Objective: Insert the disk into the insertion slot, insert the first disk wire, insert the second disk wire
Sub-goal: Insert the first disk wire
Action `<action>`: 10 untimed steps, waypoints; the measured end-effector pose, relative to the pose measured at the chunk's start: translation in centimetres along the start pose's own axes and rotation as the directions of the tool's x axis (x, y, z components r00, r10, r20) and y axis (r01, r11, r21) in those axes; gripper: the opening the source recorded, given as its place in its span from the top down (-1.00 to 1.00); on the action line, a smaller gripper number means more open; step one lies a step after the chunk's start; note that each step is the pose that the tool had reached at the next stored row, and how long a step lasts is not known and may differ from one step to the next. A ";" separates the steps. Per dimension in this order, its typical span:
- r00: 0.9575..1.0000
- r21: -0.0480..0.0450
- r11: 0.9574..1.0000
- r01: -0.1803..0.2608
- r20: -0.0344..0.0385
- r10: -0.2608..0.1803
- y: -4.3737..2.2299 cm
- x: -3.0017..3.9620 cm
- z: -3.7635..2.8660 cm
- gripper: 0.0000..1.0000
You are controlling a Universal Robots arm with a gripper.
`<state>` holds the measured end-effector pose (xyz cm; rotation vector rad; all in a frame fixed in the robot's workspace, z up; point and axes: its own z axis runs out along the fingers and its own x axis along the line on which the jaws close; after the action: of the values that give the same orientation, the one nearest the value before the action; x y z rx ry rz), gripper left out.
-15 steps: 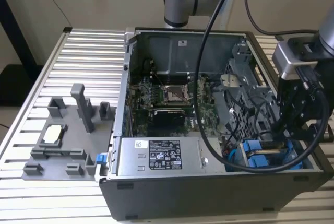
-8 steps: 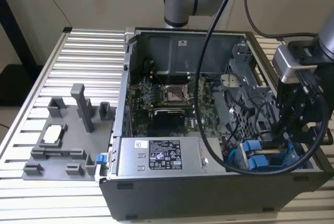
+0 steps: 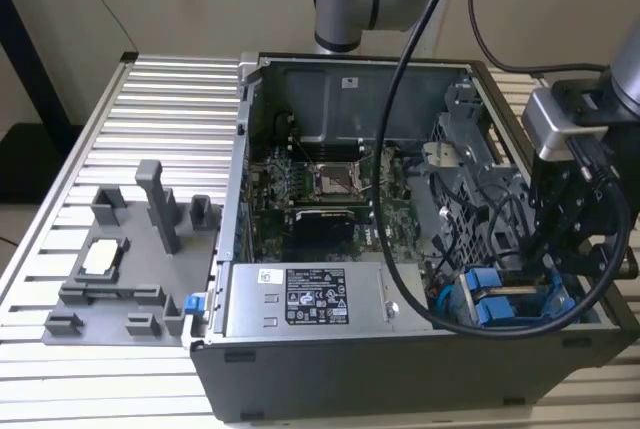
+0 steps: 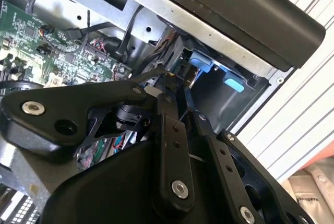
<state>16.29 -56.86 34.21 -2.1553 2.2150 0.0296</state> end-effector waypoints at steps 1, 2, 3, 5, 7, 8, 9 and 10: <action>1.000 0.000 1.000 0.000 0.000 0.000 -0.01 0.00 0.02 0.62; 1.000 0.000 1.000 0.000 0.000 0.000 -0.03 0.00 0.04 0.62; 1.000 0.000 1.000 0.000 0.000 0.000 -0.03 0.00 0.07 0.62; 1.000 0.000 1.000 0.000 0.000 0.000 -0.05 0.01 0.11 0.62; 1.000 0.000 1.000 0.000 0.000 0.000 -0.05 0.02 0.15 0.62; 1.000 0.000 1.000 0.000 0.000 0.000 -0.05 0.02 0.17 0.62; 1.000 0.000 1.000 0.000 0.000 0.000 -0.05 0.03 0.19 0.62; 1.000 0.000 1.000 0.000 0.000 0.000 -0.05 0.03 0.22 0.62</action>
<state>16.34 -56.88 33.99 -2.1552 2.2149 0.0295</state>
